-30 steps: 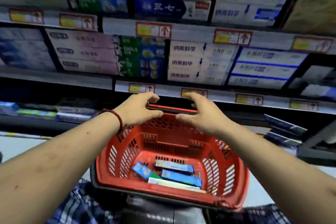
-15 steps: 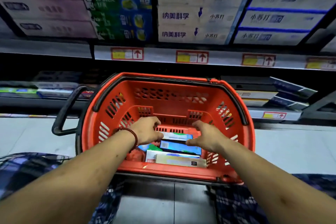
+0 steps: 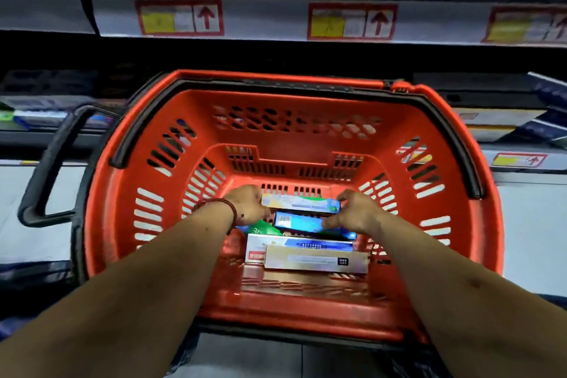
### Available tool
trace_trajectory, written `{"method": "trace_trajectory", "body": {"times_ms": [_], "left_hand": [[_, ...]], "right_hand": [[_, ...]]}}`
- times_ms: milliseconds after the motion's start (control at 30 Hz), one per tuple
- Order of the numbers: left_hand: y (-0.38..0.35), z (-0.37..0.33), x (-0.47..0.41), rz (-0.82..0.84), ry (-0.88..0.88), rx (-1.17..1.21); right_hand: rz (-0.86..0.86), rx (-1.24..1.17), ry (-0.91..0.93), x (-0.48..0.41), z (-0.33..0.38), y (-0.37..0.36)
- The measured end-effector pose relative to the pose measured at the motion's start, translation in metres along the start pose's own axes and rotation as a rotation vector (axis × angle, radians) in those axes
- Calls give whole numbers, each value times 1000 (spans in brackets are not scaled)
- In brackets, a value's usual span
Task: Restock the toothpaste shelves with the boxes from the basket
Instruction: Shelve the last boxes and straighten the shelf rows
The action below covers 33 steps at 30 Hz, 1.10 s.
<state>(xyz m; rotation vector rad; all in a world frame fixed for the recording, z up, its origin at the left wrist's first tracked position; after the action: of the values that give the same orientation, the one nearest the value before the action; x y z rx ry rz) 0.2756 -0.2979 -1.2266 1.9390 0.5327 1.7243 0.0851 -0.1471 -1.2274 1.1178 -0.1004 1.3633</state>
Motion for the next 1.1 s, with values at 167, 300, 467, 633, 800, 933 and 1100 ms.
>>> {"method": "trace_trajectory", "body": {"times_ms": [167,300,467,633,800,933,1100], "left_hand": [[-6,11,-26,75,111,72],[-17,9,-38,174,115,279],[-10,10,-32,156,134,582],[30,7,1,90,105,1035],[83,6,58,-23,-36,1105],[130,12,118,-133,-185,1189],[167,18,188,-80,-381,1267]], "right_hand": [[-58,-111,-101,-16,-5,-3],[-124,-275,-157,-29,-13,-16],[-304,-522,-214,-20,-12,-5],[-407,-642,-152,-3,12,28],[-647,-754,-50,41,35,78],[-722,-890,57,109,81,114],[-703,-1106,262,155,123,145]]}}
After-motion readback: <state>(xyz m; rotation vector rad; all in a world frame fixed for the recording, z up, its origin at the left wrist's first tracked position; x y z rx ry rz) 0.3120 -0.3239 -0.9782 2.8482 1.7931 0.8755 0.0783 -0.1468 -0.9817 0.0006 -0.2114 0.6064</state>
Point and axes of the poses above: each hand's wrist, its own x-axis away from the middle knuckle, its own y-axis out of the back of the hand, z = x × y, the point moved 9 cm from there along -x, towards the middle knuckle, and after that the axes turned 15 degrees about y, right-handed, at the moved point
